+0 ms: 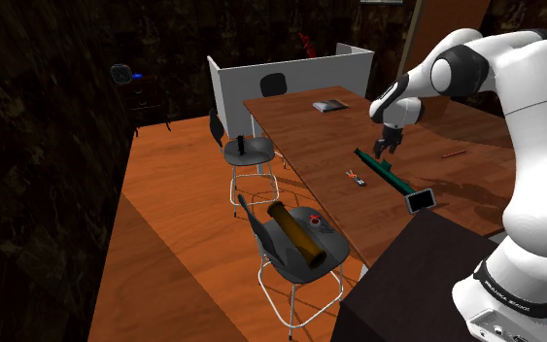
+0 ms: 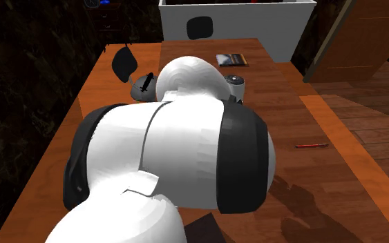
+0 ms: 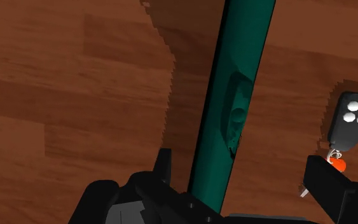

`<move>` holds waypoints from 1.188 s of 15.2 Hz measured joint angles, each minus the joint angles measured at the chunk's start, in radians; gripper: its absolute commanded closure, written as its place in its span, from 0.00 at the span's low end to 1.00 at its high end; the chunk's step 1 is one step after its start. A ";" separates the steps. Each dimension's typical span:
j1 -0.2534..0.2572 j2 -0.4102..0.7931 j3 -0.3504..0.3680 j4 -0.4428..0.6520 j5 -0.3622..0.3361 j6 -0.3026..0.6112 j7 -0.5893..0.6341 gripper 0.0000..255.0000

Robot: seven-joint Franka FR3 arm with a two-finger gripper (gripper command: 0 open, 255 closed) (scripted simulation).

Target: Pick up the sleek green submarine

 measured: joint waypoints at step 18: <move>-0.008 0.029 0.009 0.010 0.009 0.019 -0.006 1.00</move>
